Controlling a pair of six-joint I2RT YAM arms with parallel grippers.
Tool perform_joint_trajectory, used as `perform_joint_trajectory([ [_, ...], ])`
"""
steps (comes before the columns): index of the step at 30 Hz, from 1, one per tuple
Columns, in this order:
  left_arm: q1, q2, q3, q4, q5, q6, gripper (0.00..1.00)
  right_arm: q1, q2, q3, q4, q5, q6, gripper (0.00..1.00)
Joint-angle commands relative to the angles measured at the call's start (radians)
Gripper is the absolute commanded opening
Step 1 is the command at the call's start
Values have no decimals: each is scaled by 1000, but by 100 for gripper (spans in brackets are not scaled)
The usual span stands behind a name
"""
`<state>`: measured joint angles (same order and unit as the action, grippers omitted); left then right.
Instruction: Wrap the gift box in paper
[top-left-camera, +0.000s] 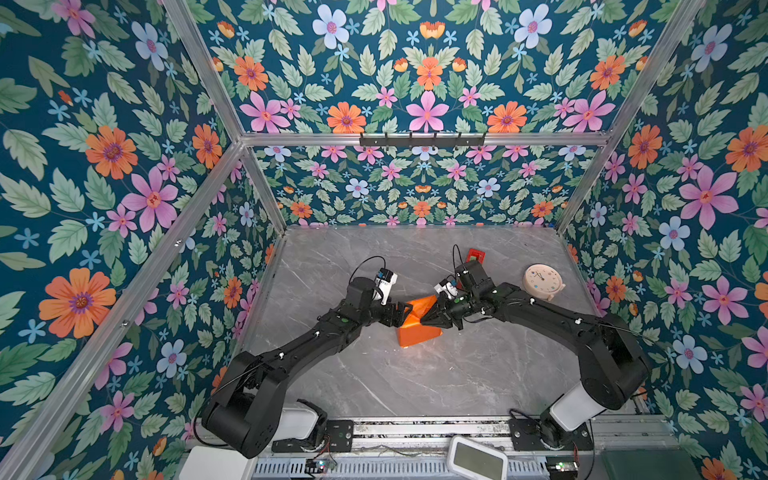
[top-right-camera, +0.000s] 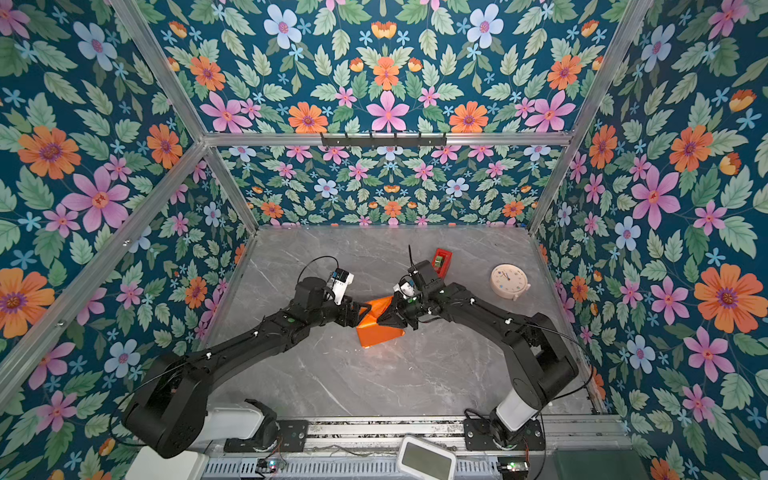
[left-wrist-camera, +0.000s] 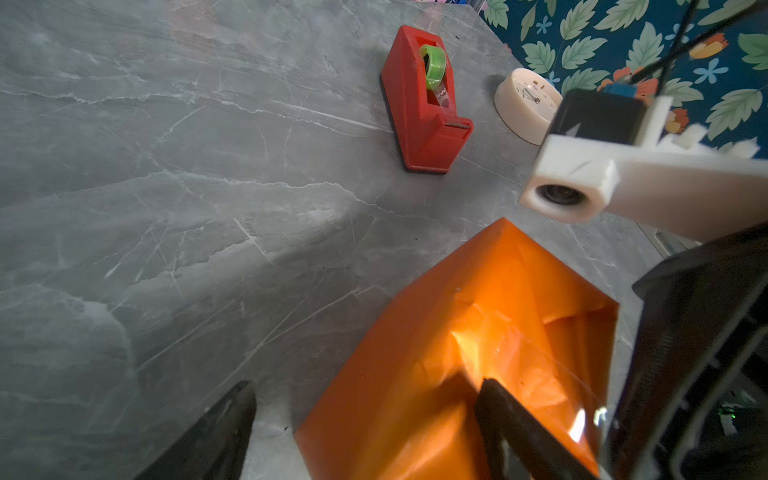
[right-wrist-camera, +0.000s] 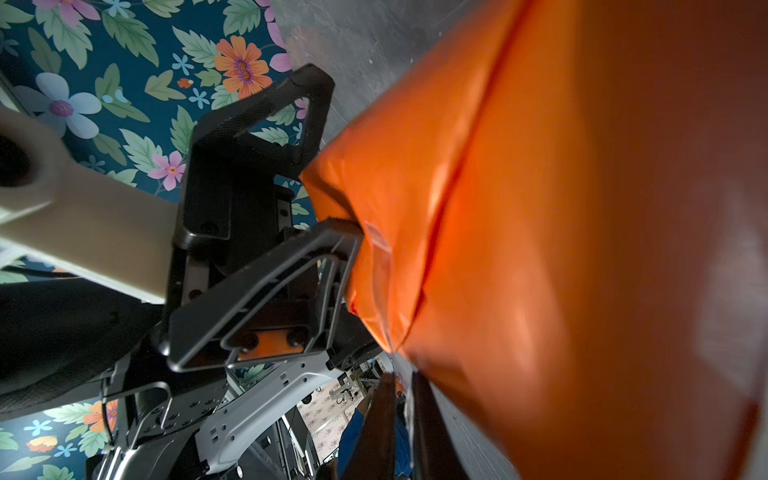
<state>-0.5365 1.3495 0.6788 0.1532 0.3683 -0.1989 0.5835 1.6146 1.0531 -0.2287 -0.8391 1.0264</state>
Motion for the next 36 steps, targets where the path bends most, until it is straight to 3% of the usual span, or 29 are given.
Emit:
perform_joint_trajectory([
  [1,-2,7,-9,-132,-9,42,85,1,4,-2,-1,-15,30,8],
  [8,-2,5,-10,-130,-10,41,85,1,10,-17,17,-8,58,5],
  [20,-2,-2,-11,-130,-8,42,85,-2,21,-20,4,3,58,11],
  [29,-2,1,-8,-130,-5,42,86,-5,11,-13,-27,14,37,20],
  [36,-2,3,-9,-130,-5,41,85,-12,-8,-23,-52,20,15,35],
])
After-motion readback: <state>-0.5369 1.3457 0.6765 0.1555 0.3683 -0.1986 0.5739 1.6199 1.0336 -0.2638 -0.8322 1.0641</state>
